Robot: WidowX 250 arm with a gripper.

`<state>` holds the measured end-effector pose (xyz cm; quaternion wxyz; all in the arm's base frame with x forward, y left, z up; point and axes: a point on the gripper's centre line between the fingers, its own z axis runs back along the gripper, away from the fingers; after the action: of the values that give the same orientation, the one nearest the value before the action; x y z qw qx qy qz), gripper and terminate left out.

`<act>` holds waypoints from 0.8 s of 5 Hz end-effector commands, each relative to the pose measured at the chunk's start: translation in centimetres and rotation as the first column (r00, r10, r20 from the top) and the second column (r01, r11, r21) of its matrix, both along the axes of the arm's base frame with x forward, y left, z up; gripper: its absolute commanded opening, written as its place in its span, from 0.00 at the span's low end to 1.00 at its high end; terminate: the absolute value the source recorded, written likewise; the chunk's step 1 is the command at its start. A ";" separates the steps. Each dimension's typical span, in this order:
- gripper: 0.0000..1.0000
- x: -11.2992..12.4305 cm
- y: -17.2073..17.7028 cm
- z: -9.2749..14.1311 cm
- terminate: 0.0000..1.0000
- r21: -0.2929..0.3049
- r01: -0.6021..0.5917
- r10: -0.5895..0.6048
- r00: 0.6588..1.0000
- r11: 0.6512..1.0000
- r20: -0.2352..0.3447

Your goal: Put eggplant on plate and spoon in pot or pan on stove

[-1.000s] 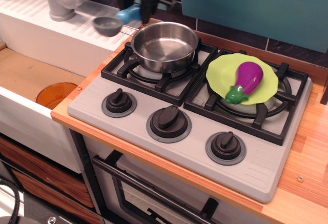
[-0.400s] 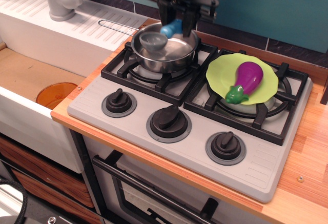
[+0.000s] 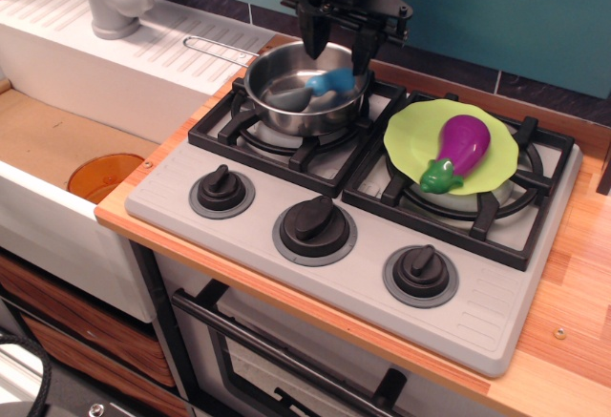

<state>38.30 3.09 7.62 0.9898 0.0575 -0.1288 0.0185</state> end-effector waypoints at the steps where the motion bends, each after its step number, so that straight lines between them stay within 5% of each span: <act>1: 1.00 0.1 -1.2 3.9 0.00 0.010 -0.004 0.004 1.000 1.000 0.028; 4: 1.00 -2.9 -4.8 6.0 0.00 -0.037 -0.054 0.054 0.999 0.998 0.005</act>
<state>34.80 -1.39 11.37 0.9930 0.0443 -0.0968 0.0505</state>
